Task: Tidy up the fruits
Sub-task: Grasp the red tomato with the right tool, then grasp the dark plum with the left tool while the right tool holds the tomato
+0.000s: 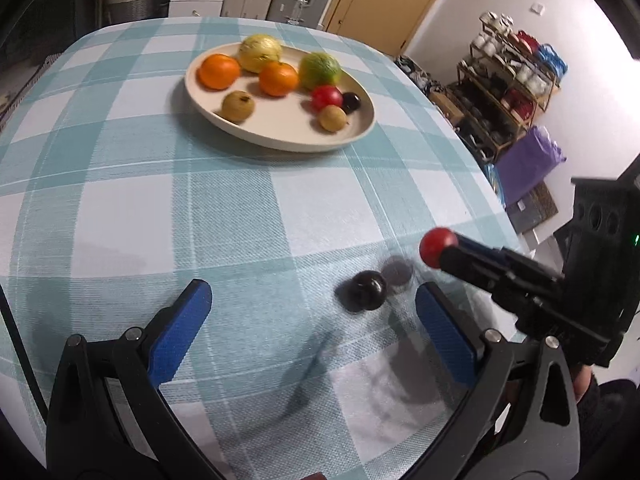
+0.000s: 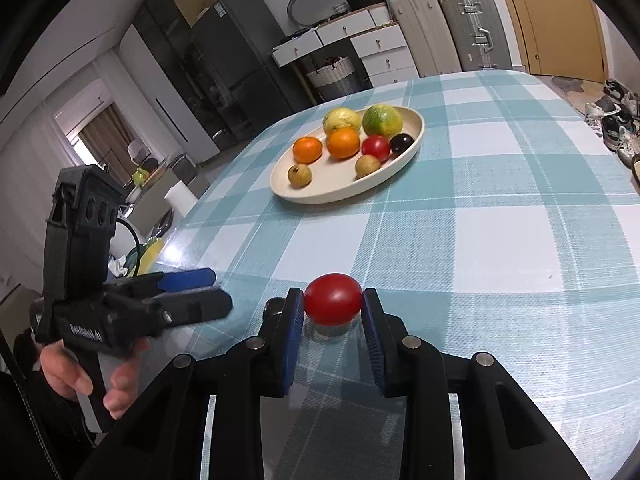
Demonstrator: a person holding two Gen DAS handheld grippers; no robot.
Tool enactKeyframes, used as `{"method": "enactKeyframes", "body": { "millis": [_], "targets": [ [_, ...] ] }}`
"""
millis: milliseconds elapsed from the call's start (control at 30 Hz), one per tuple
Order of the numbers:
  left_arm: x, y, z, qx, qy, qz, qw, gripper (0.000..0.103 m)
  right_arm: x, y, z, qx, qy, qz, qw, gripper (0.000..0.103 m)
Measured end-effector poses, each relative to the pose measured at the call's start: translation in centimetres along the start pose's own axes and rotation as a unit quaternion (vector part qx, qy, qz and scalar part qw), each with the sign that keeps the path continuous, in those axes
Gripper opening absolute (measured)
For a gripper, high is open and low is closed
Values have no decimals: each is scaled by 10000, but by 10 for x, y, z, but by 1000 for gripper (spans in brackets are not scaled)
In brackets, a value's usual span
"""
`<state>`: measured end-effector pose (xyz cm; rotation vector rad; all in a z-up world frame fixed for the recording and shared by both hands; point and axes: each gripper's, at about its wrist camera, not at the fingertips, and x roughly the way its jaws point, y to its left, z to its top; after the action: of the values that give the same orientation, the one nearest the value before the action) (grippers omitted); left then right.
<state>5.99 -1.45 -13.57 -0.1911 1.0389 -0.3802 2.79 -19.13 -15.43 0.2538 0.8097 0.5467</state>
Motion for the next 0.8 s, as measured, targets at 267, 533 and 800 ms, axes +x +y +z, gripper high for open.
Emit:
{"method": "enactKeyframes", "body": {
  "millis": [267, 533, 800],
  "targets": [
    [20, -15, -3, 427, 165, 204, 9987, 92, -7, -11, 0, 137, -136, 17, 9998, 30],
    [30, -38, -5, 1026, 187, 259, 9942, 64, -11, -16, 0, 184, -216, 50, 9996, 30],
    [33, -44, -5, 1322, 200, -151, 9909, 21, -13, -22, 2, 258, -251, 94, 9993, 30]
  ]
}}
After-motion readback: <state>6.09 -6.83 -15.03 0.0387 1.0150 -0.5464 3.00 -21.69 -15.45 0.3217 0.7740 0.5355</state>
